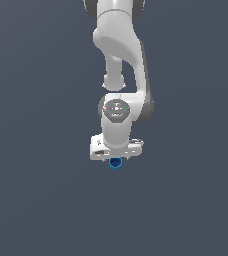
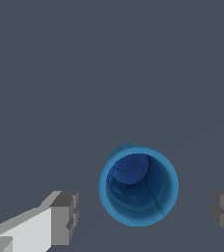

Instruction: Pick up the object and move it to a goal position.

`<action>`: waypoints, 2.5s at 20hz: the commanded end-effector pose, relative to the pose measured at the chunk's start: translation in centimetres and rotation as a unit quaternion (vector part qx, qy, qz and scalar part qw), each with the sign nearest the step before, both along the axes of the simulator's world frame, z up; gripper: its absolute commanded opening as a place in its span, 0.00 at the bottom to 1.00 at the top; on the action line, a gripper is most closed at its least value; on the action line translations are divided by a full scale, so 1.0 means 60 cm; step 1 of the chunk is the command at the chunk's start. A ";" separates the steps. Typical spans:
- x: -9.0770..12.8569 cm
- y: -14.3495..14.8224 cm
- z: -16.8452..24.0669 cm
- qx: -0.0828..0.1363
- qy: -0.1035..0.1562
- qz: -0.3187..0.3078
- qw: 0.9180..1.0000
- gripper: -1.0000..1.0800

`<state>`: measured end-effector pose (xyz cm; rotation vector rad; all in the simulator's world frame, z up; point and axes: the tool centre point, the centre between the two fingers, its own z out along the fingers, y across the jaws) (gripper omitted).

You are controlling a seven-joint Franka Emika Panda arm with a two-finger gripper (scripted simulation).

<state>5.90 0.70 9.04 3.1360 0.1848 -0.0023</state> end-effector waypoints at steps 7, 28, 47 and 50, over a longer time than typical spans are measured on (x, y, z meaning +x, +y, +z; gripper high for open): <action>-0.001 0.000 -0.049 0.000 0.000 0.000 1.000 0.96; 0.001 0.000 -0.083 0.000 -0.001 0.000 1.000 0.00; -0.074 -0.057 0.044 0.000 -0.001 0.000 1.000 0.00; -0.097 -0.074 0.084 0.000 -0.001 0.000 1.000 0.00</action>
